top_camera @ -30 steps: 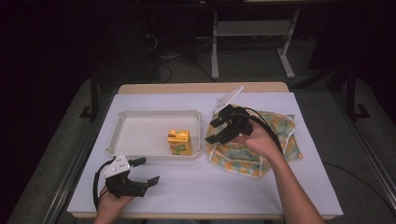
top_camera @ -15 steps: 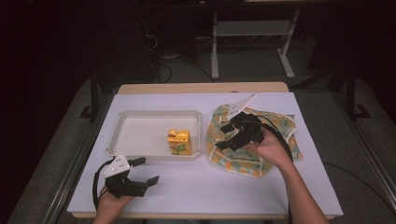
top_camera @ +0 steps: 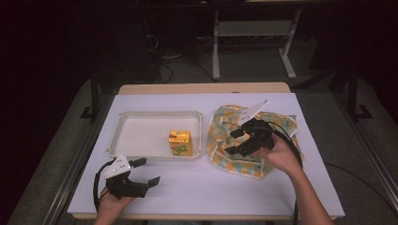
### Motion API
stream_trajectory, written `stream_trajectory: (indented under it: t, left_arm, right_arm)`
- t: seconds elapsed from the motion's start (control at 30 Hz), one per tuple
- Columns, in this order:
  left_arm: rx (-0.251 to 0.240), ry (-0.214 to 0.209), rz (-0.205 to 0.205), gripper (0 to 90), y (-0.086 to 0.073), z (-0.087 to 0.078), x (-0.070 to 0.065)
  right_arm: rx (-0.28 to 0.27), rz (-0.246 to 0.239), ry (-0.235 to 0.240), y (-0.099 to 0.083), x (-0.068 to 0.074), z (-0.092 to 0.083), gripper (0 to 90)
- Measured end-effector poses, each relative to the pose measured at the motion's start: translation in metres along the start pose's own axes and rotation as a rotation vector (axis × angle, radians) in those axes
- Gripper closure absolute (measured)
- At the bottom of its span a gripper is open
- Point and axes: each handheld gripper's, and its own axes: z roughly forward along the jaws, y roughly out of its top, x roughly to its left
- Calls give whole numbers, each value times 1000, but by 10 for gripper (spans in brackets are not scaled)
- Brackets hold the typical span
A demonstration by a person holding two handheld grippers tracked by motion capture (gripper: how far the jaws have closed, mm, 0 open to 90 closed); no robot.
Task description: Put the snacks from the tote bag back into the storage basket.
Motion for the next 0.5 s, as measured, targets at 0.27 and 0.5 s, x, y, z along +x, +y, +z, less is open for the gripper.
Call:
stream_trajectory:
  t: [0.27, 0.5]
  left_arm:
    - [7, 0, 1, 131, 0, 0, 0]
    - [9, 1, -1, 131, 0, 0, -1]
  right_arm:
    - [-13, 19, -2, -14, 2, -3, 309]
    - [-26, 34, -16, -28, 4, -9, 309]
